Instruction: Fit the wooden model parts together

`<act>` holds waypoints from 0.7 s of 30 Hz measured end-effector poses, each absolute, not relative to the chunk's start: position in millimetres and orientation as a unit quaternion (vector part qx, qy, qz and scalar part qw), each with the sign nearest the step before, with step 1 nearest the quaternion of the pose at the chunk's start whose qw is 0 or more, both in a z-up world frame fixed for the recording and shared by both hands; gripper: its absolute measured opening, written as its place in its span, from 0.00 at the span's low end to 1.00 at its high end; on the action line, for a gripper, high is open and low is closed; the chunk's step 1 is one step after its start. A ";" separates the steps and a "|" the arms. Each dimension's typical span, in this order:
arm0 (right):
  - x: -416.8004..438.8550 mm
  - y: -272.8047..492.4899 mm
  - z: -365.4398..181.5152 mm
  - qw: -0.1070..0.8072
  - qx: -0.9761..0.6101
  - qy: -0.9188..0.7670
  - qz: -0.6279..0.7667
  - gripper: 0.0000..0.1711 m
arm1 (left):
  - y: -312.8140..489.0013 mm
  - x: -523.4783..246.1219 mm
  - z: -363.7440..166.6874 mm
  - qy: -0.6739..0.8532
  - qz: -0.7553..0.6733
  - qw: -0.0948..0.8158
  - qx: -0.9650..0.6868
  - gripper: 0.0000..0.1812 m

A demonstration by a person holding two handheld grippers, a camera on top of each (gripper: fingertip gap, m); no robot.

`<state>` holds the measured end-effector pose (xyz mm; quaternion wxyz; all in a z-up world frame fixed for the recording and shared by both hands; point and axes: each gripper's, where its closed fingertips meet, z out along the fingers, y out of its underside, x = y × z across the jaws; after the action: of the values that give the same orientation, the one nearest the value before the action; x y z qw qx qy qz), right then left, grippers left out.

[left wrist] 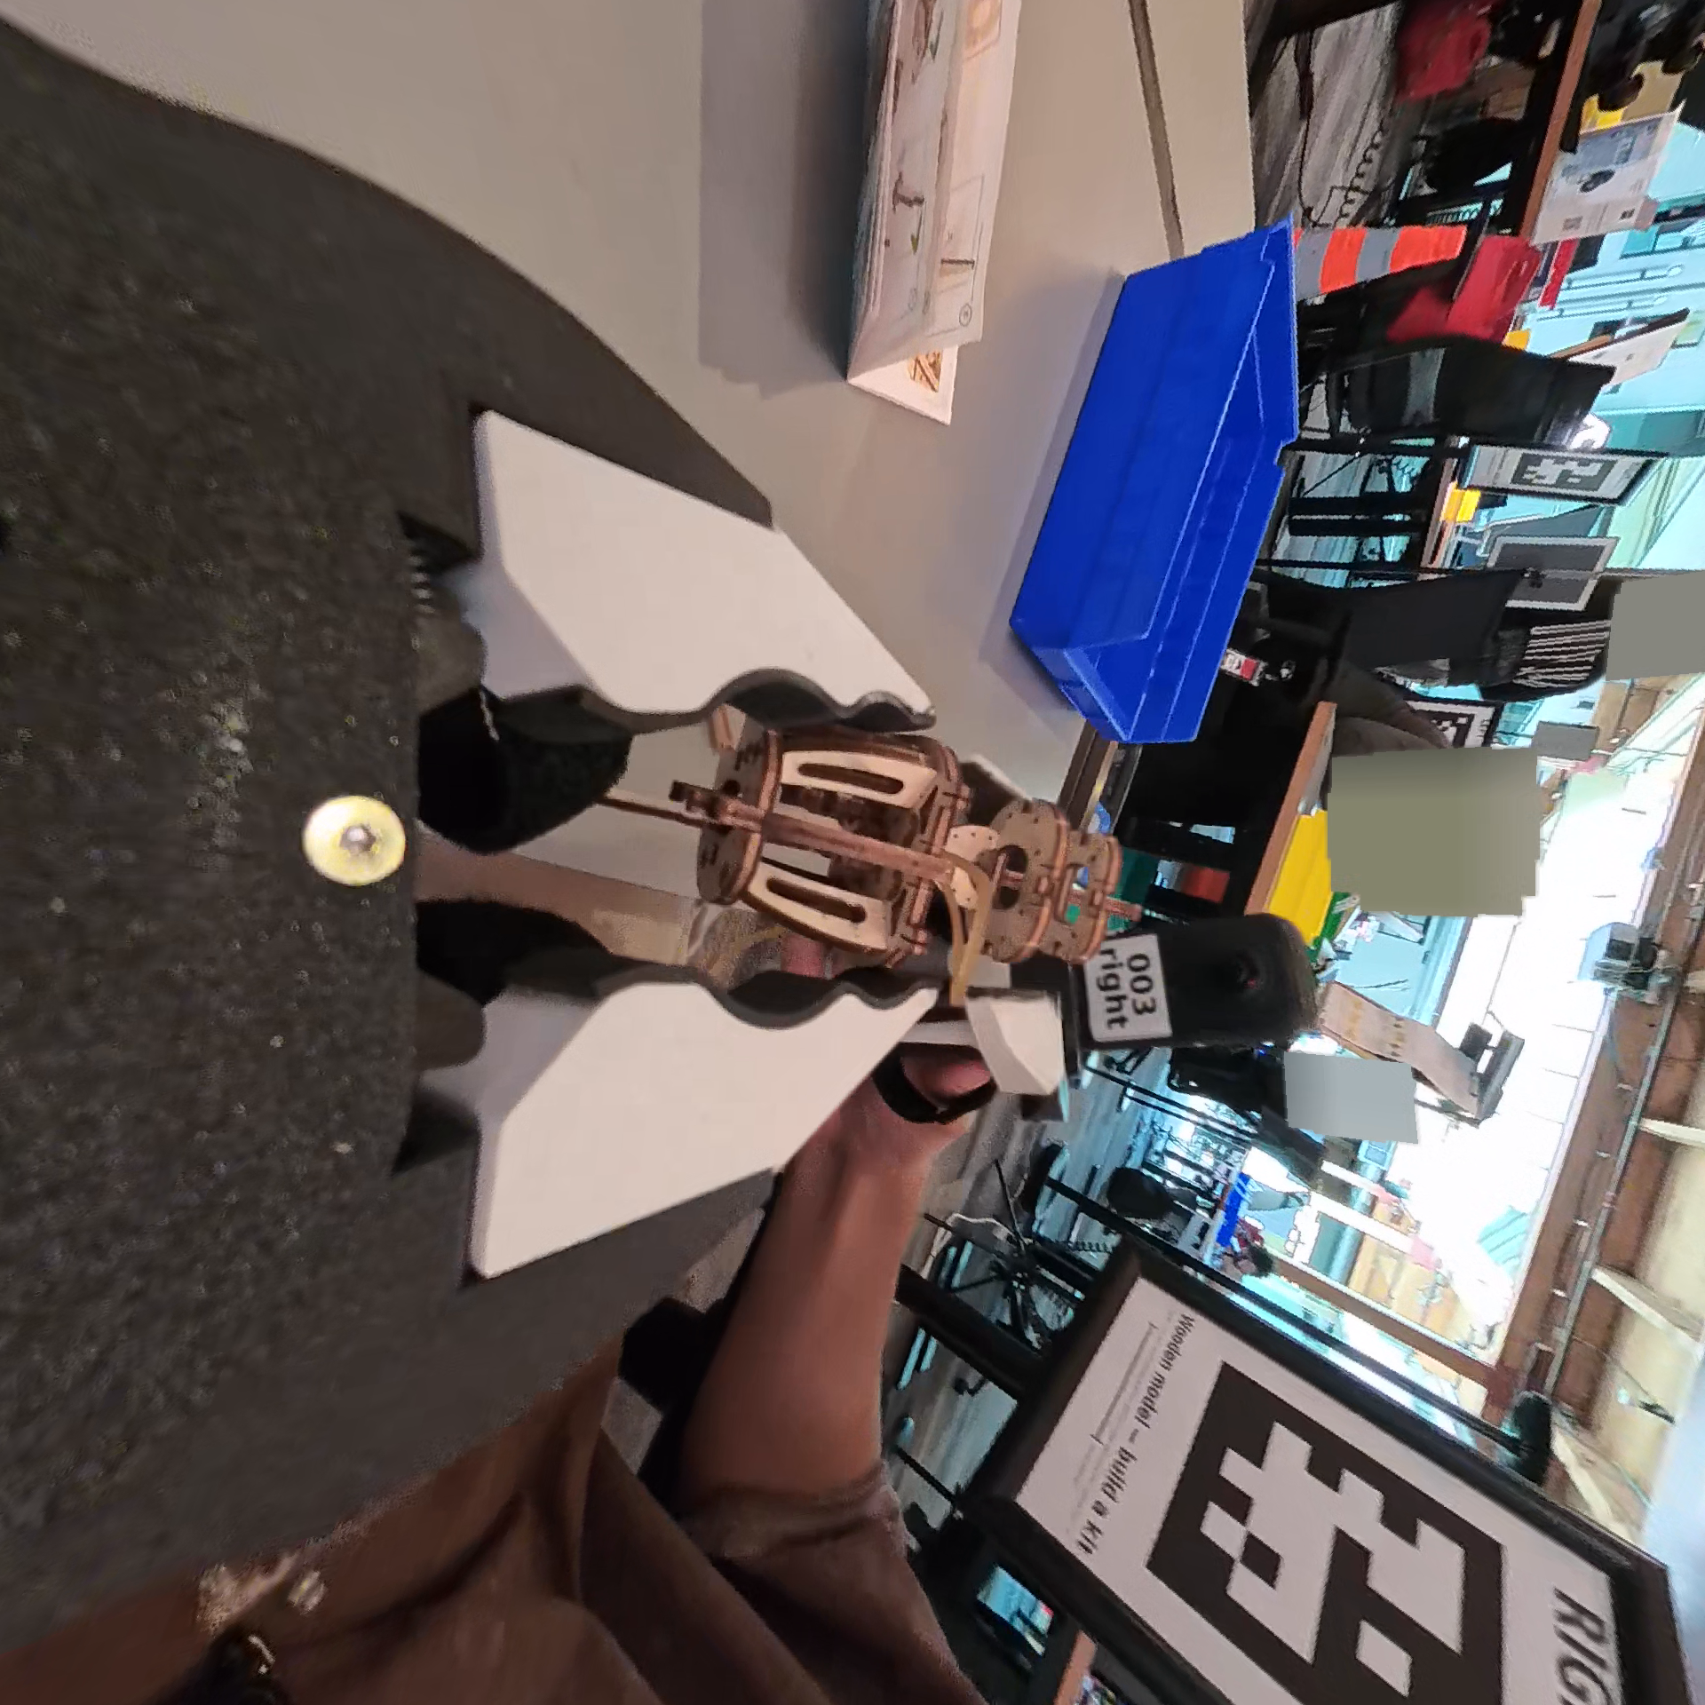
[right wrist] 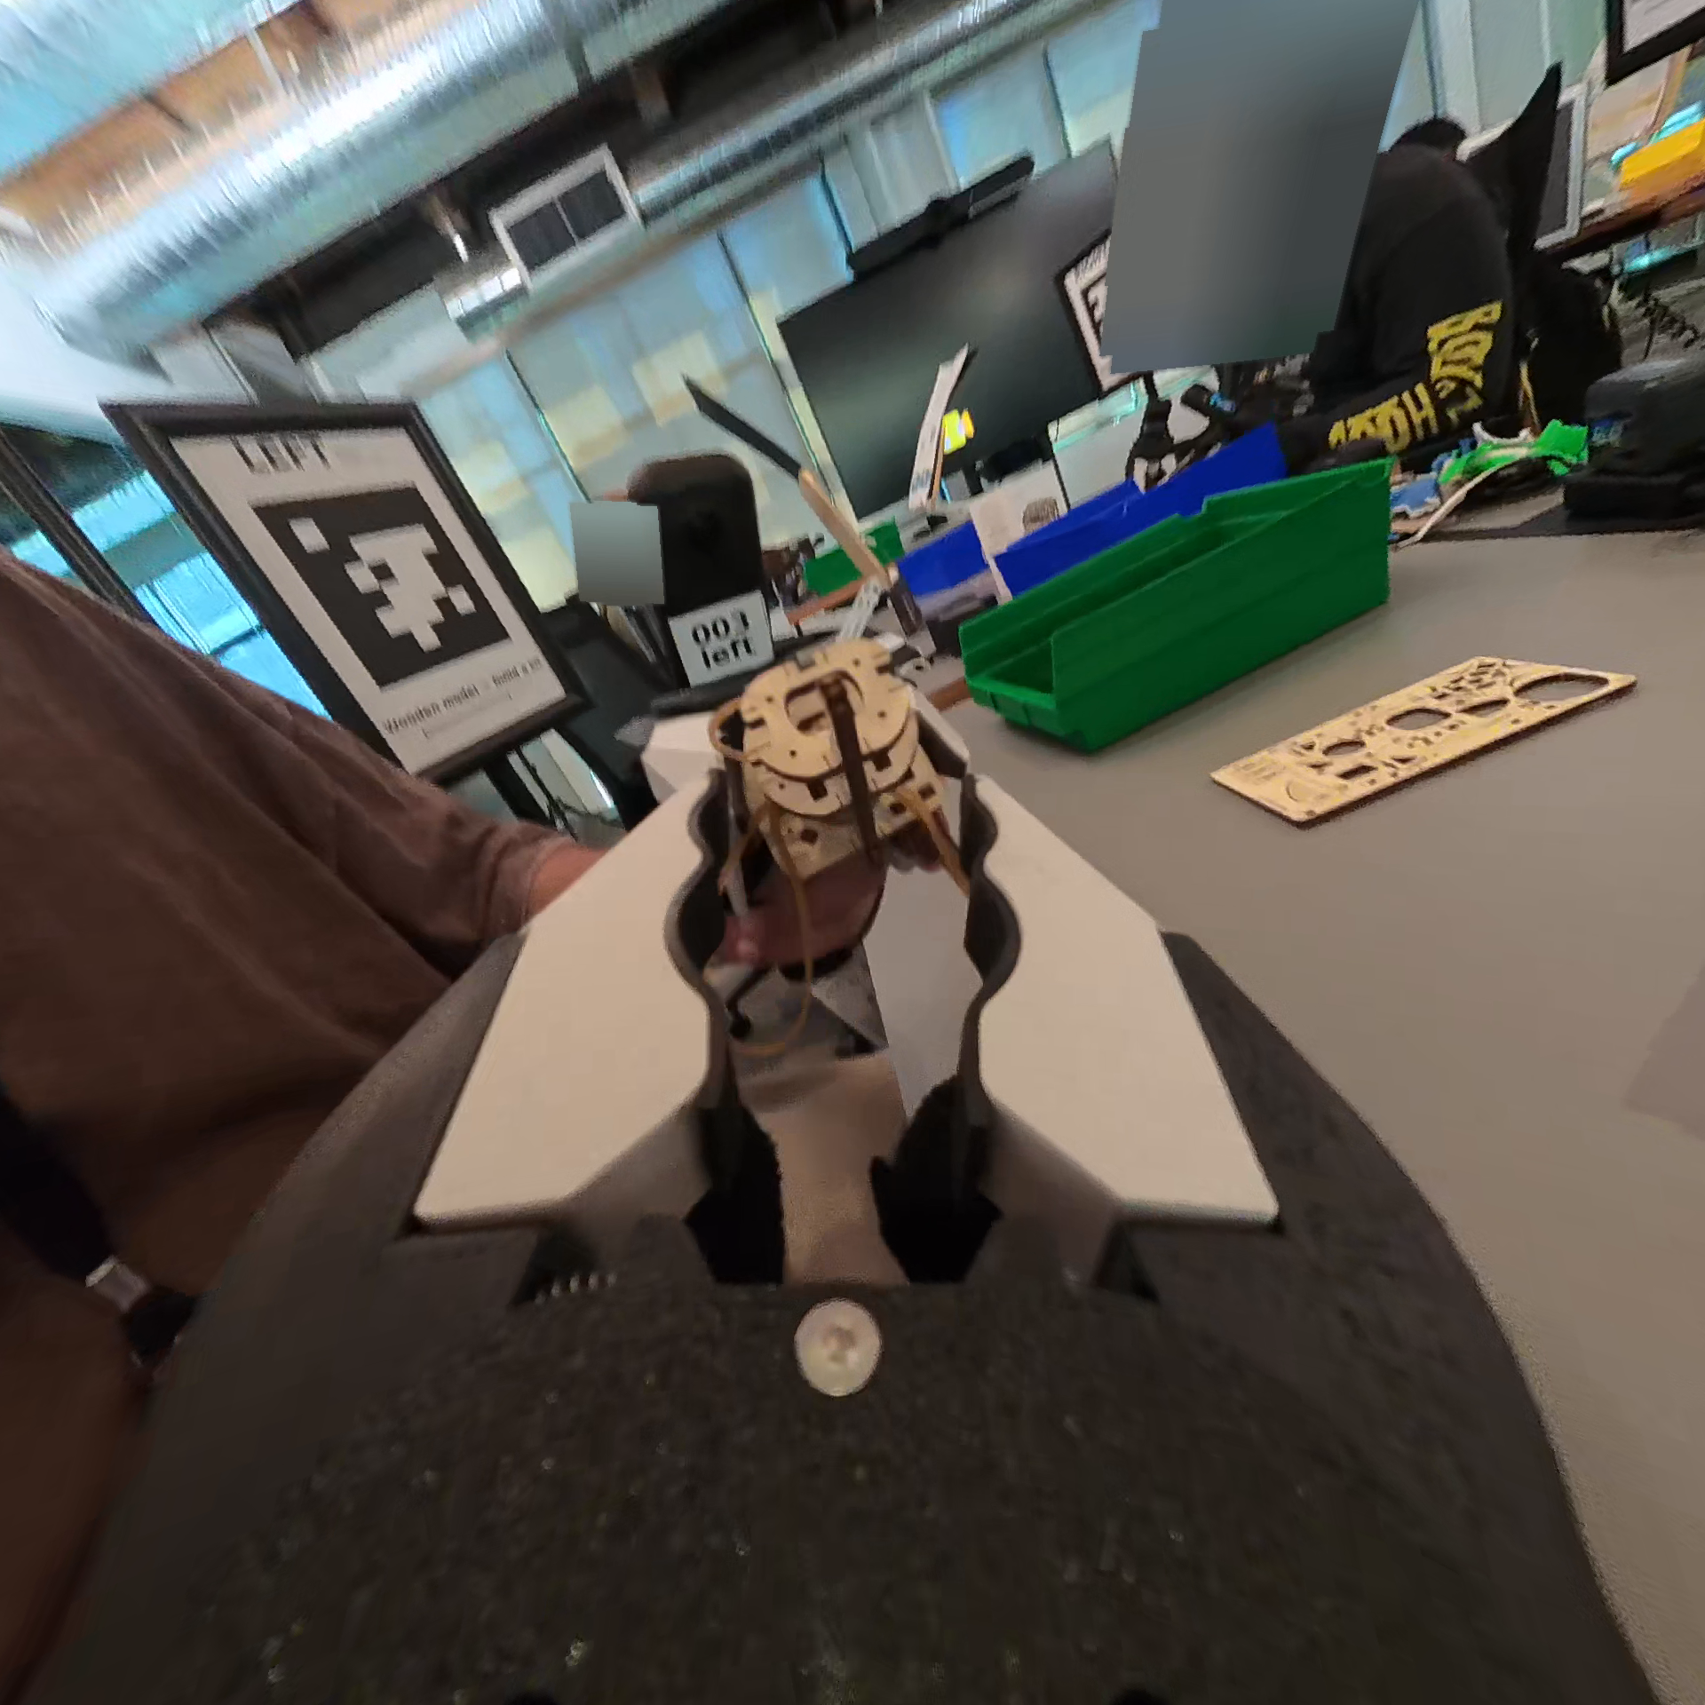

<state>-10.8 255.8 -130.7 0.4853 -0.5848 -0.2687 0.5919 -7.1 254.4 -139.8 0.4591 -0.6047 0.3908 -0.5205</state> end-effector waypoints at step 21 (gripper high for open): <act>2.4 265.1 -127.0 0.494 -0.587 -0.234 0.597 0.19 | 247.1 -6.4 -147.0 0.396 -0.541 0.423 -0.610 0.26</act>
<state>2.4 265.1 -127.0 0.4941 -0.5873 -0.2344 0.5966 -6.4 247.1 -147.0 0.4229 -0.6099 0.3960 -0.5407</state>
